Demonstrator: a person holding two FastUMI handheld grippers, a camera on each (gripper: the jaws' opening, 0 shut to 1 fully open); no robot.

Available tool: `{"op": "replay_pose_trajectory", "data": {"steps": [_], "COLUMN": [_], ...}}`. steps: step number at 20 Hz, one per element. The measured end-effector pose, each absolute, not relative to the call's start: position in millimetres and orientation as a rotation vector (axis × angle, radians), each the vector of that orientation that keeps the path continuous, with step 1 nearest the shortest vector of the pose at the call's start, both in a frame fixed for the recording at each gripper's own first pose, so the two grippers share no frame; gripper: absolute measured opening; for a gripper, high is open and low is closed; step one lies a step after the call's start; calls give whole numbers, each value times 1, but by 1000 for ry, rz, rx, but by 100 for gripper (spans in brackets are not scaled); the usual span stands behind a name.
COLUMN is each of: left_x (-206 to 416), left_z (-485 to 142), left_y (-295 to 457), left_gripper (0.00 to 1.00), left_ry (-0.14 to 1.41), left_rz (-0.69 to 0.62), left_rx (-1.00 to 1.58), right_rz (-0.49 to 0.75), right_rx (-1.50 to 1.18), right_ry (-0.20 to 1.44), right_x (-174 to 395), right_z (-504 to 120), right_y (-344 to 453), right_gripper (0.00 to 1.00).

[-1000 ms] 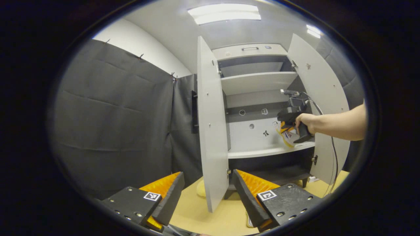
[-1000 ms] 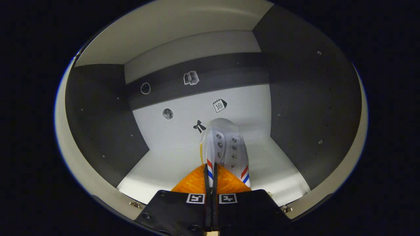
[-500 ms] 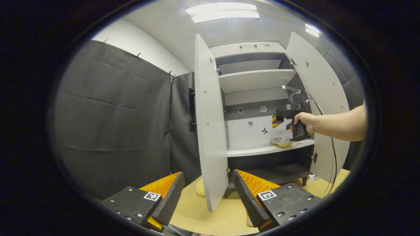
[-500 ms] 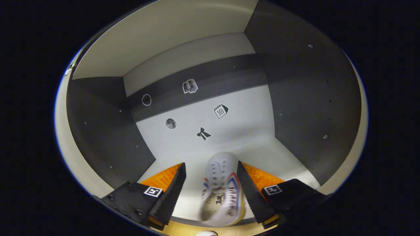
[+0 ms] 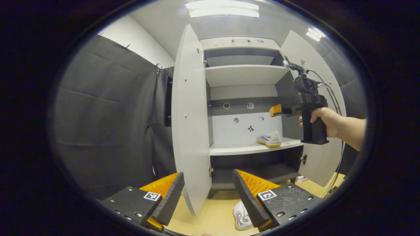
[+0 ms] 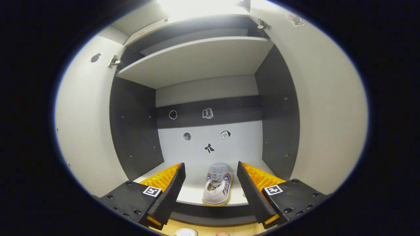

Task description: Grab one shoe with the right hand and put it into the shoe cabinet, grab the other shoe with the left hand and put it into the shoe cabinet; then close the right door with the right hand and the left door with the left hand.

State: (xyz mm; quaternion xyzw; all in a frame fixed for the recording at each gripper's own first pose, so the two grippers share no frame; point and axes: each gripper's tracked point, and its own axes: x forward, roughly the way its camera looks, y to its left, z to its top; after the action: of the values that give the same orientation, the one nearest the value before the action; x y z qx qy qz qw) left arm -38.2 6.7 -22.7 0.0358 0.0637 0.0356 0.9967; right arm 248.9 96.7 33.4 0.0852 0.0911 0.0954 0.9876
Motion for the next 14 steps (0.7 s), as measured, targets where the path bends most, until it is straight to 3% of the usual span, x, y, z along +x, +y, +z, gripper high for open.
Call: {"op": "replay_pose_trajectory", "data": {"steps": [3,4,5,6,8,9,10,11,14], "left_x": [-18,-12,-8,-3,6,9,12,14,19], "left_z": [-34,-37,-41,-46,-61,-72,-83,-94,-125], "left_y": [-1,-3,-6,-9,-18,-23,-29,-35,-52], "left_gripper": [91,91,91,91,89,91,91,91,89], "left_ry": [146,153,159,166,190,208,231,253,312], "left_rz": [24,10,-6,-23,-59,-79,-103,-126,-180], "left_rx": [82,79,73,69,75,78,81,86,103], "right_rz": [178,178,179,178,176,176,174,173,162], "right_rx": [143,138,137,134,114,98,82,66,48], "right_ry": [125,118,114,109,98,98,104,110,138], "right_x": [212,202,190,178,161,151,141,130,97], "right_z": [41,41,40,39,34,31,25,20,4], "right_y": [84,82,79,75,70,67,65,63,56], "right_gripper": [98,92,92,98,98,92,92,98,98]}}
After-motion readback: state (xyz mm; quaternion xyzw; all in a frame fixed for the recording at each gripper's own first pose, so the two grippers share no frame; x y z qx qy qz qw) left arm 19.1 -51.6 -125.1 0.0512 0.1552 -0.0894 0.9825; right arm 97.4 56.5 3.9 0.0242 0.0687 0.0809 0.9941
